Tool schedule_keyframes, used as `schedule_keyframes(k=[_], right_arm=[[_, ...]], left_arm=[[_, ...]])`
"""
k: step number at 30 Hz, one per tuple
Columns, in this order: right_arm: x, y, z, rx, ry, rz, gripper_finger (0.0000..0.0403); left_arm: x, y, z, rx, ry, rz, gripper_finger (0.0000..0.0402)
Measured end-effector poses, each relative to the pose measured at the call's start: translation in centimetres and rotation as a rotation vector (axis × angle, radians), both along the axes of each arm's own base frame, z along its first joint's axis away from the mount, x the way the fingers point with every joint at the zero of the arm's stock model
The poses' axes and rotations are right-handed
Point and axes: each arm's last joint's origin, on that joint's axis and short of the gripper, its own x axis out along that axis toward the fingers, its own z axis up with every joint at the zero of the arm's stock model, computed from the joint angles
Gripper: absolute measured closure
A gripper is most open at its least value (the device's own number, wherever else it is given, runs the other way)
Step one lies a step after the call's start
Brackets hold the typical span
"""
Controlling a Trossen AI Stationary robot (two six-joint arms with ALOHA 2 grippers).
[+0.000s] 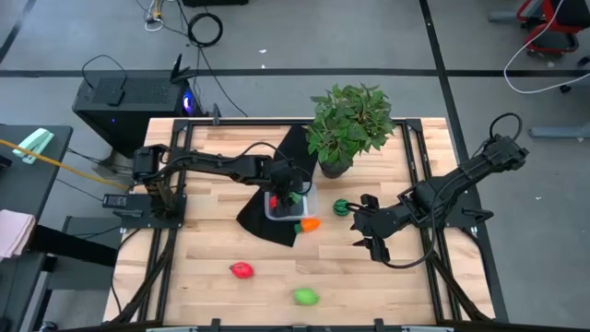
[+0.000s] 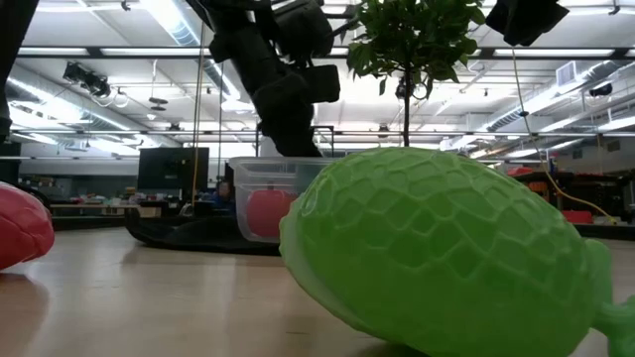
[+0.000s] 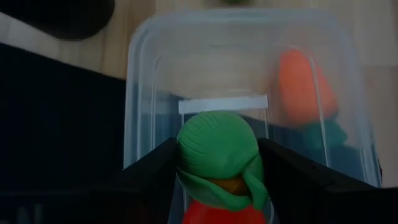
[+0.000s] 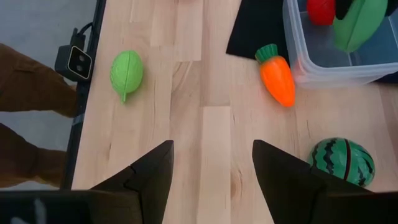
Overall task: Pick and placing Produce into tupperware
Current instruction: Put the green corn into the bin, then put the orange carrot into the bin
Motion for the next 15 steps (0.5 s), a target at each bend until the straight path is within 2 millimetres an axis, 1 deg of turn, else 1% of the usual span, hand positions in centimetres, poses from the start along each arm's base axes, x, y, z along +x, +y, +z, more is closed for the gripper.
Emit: schedule_keyframes(k=[10,15], right_arm=[[0.03,0.02,0.03,0.006,-0.003,-0.006,0.0178],[0.03,0.02,0.02,0.007,-0.002,-0.005,0.0178]], left_arm=[[0.06,0.01,0.04,0.000,-0.008,0.001,0.0135],[0.06,0.02,0.07,0.008,-0.008,0.005,0.0123]])
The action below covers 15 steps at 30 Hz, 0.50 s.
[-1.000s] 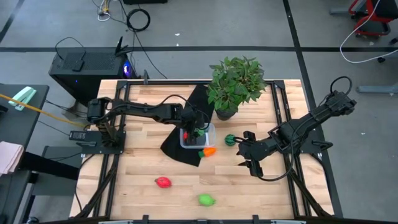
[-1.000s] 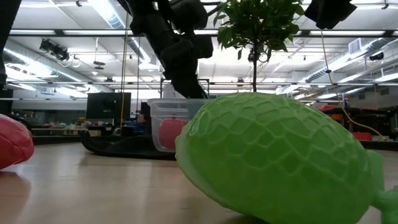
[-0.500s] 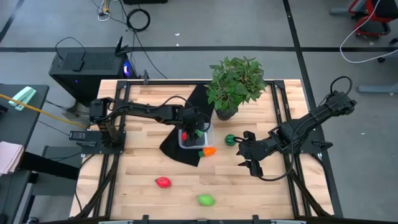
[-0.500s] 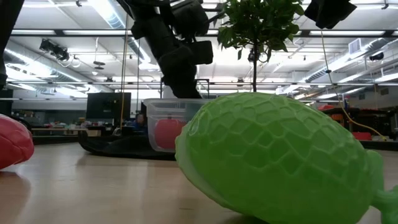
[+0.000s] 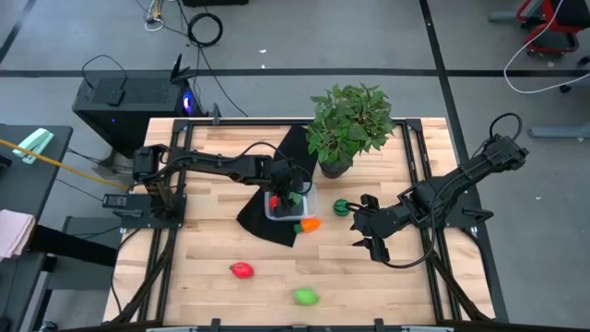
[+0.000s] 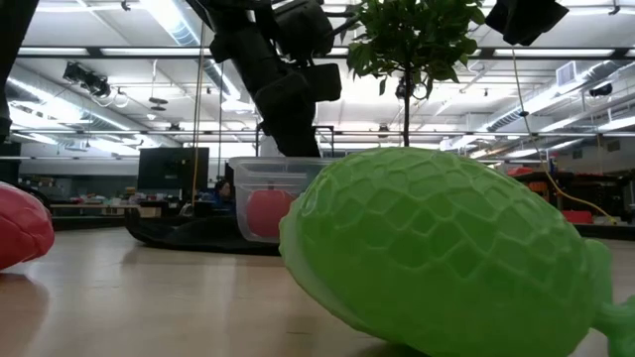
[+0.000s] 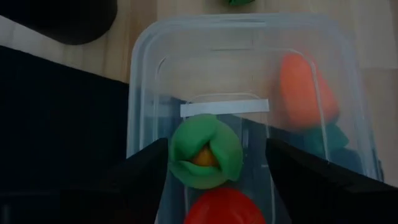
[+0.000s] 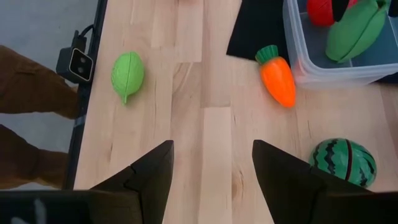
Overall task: Pick and placing Produce into tupperware
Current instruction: Put the orange carrot into the bin
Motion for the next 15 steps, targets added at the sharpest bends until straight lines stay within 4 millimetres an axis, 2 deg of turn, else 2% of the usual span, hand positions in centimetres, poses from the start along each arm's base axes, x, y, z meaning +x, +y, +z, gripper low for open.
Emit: schedule_keyframes(k=[10,15], right_arm=[[0.0,0.0,0.0,0.013,0.007,0.005,0.0178],[-0.1,0.2,0.0,0.037,0.017,-0.006,0.0178]], left_arm=[[-0.5,0.8,2.4,0.144,-0.076,0.052,0.0127],[-1.3,1.4,4.2,0.090,-0.130,0.150,0.0127]])
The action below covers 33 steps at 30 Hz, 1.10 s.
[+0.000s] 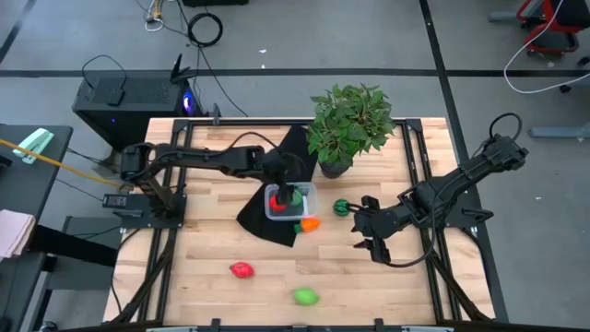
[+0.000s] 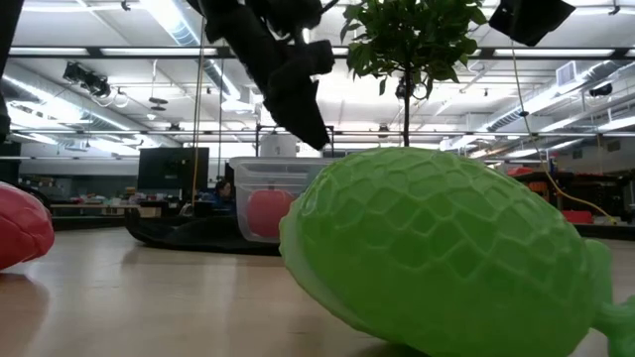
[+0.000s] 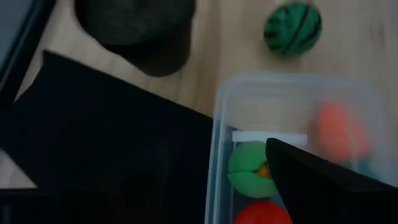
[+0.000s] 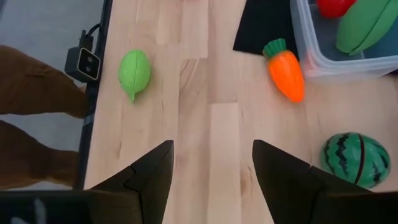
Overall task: Pick and placing Produce into tupperware
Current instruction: Put the orange carrot into the bin
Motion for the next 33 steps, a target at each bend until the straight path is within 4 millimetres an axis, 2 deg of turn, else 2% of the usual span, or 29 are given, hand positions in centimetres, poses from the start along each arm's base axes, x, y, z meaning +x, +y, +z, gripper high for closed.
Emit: schedule_keyframes(k=[5,8,13,17,20,24,33], right_arm=[[-0.4,0.4,-0.1,-0.017,0.013,-0.022,0.0178],[-0.9,0.4,-0.4,-0.048,0.048,-0.053,0.0178],[-1.7,0.3,-1.8,-0.067,0.073,-0.179,0.0178],[-2.2,-0.1,-4.0,-0.072,0.054,-0.313,0.0177],[-2.1,-0.2,-5.6,-0.061,0.003,-0.381,0.0171],[-2.0,-0.4,-7.0,-0.070,-0.047,-0.391,0.0154],[-3.5,-2.0,-9.0,-0.151,0.152,-0.370,0.0114]], left_arm=[[-0.4,-0.2,3.8,-0.027,-0.229,0.052,0.0138],[-1.0,-0.5,5.2,-0.014,-0.318,0.053,0.0148],[-2.8,-1.2,5.1,-0.017,-0.337,0.096,0.0164],[-4.3,-1.9,4.2,-0.042,-0.359,0.142,0.0170],[-5.3,-2.2,4.6,-0.047,-0.387,0.173,0.0169],[-6.5,-2.3,5.6,-0.010,-0.410,0.186,0.0170],[-8.3,-2.2,7.1,0.033,-0.411,0.196,0.0175]])
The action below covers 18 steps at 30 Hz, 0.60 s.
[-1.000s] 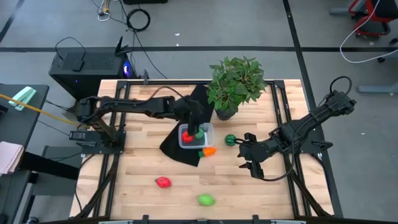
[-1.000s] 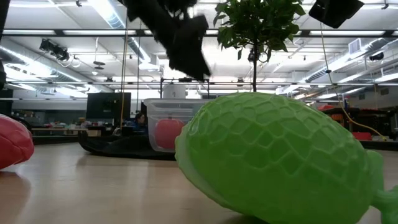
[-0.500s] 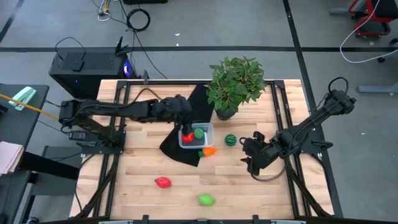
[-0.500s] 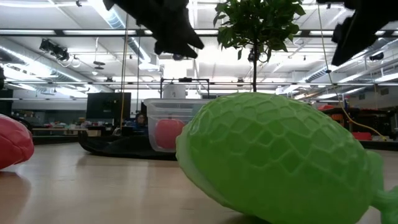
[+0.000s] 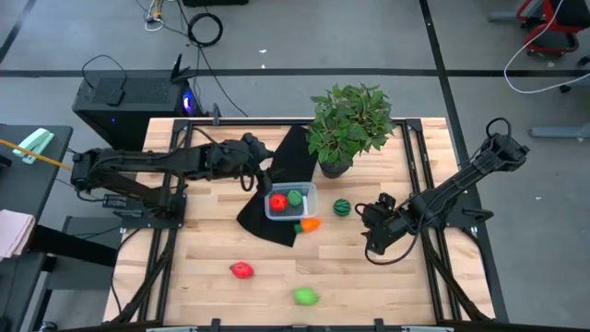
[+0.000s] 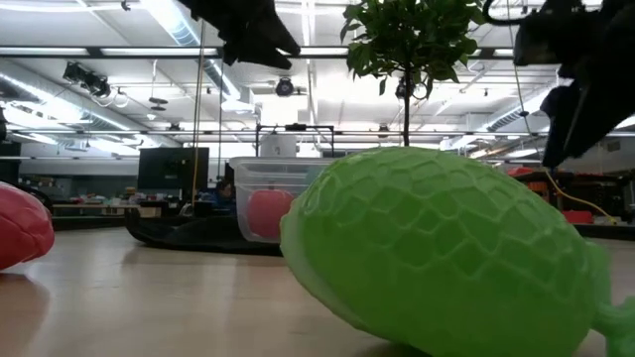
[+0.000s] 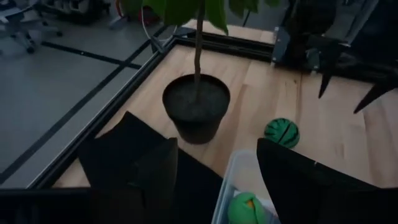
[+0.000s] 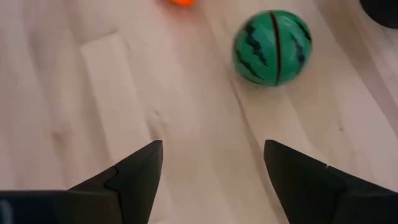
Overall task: Pick and placing Produce into tupperware
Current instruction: Put the orange carrot into the bin
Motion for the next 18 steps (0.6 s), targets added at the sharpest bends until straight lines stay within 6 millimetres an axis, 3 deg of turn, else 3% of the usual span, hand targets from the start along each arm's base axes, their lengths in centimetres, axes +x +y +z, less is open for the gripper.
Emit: schedule_keyframes(k=[9,18], right_arm=[[0.9,-1.7,-1.0,0.016,-0.077,-0.166,0.0105],[1.6,-4.1,-1.7,-0.039,-0.087,-0.214,0.0105]], left_arm=[[-1.7,-0.3,0.1,0.033,0.104,-0.028,0.0179],[-1.8,-0.3,0.1,0.045,0.117,-0.035,0.0184]])
